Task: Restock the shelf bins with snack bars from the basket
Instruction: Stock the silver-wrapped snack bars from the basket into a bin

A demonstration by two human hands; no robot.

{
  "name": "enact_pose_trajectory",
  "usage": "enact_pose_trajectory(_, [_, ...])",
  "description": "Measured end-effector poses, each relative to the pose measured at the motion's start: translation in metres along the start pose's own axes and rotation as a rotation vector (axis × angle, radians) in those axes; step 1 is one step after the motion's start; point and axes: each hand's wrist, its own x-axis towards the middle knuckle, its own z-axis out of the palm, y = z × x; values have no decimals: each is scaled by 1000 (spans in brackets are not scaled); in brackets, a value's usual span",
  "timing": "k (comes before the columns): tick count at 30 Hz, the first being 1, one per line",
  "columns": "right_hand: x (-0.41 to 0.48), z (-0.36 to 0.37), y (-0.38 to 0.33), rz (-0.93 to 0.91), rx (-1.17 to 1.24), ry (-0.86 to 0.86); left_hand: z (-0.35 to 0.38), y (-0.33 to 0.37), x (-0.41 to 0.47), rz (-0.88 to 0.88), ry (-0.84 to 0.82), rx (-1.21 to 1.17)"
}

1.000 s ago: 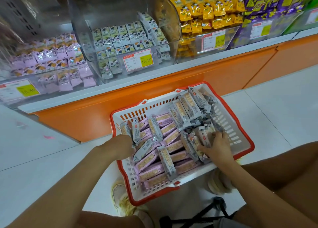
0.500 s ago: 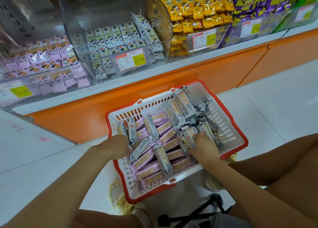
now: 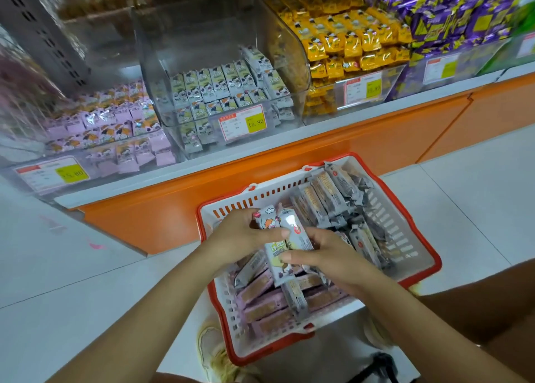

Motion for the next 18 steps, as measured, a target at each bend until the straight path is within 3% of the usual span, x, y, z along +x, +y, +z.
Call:
enact_pose_trajectory(2, [-1, 1, -11, -30, 11, 17, -7, 6, -1, -15, 68, -53])
enact_pose_trajectory(6, [-1, -5, -28, -92, 73, 3, -22, 15, -7, -20, 48, -272])
enact_pose_trajectory(13, [2, -4, -48, -268, 73, -5, -29, 27, -13, 62, 37, -371])
enact_pose_trajectory(18, [9, 1, -68, -423, -169, 101, -38, 36, -12, 122, 90, -531])
